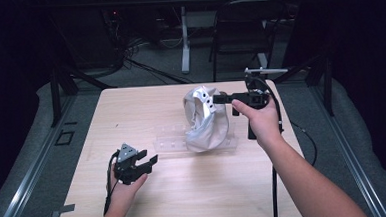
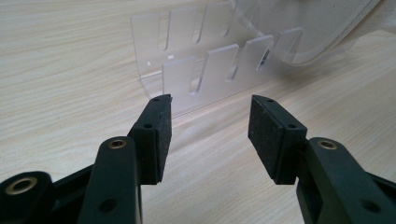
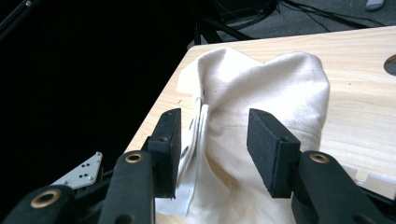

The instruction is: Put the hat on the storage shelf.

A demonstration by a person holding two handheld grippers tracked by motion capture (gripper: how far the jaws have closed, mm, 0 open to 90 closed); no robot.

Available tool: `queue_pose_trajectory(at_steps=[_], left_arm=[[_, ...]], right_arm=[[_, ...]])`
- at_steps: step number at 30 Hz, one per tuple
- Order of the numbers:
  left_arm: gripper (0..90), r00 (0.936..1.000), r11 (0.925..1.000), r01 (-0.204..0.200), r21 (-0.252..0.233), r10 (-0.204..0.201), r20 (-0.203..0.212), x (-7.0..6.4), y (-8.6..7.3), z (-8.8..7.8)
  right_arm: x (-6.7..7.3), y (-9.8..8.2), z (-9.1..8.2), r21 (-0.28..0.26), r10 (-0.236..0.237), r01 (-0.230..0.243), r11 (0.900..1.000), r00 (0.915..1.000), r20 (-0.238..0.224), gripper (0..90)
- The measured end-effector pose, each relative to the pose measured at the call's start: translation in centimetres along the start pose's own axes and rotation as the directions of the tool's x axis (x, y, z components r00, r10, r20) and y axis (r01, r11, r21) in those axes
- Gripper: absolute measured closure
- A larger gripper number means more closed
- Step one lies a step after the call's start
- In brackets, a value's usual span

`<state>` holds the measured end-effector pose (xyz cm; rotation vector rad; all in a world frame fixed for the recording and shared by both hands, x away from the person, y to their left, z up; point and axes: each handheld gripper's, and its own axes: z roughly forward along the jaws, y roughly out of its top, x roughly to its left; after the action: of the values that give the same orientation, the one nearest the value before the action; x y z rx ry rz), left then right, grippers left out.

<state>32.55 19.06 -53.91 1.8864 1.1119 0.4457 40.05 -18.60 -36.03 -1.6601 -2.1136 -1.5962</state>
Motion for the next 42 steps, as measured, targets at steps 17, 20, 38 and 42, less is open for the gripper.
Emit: queue_pose_trajectory(at_steps=[17, 20, 38, 42], left_arm=[[49.4, 1.0000, 1.0000, 0.006, 0.007, -0.006, -0.004, 0.2, -0.1, 0.1], [49.3, 0.9999, 0.9999, 0.010, 0.003, -0.010, -0.009, 0.2, -0.1, 0.2], [49.2, 0.9997, 0.9998, 0.021, 0.004, -0.021, -0.013, 0.5, -0.1, -0.1], [49.2, 0.9996, 0.9997, 0.023, 0.000, -0.023, -0.016, 0.7, -0.1, -0.1]], right_arm=[[-0.8, -3.3, -3.1, -0.038, -0.093, 0.094, 0.995, 0.9951, 0.034, 50.1], [-0.9, -4.1, -3.8, -0.057, -0.111, 0.113, 0.992, 0.9930, 0.042, 48.7], [-2.4, -11.6, -5.3, -0.080, -0.196, 0.208, 0.975, 0.9705, 0.141, 47.0], [-3.6, -13.6, -5.3, -0.070, -0.192, 0.205, 0.976, 0.9685, 0.159, 46.9]])
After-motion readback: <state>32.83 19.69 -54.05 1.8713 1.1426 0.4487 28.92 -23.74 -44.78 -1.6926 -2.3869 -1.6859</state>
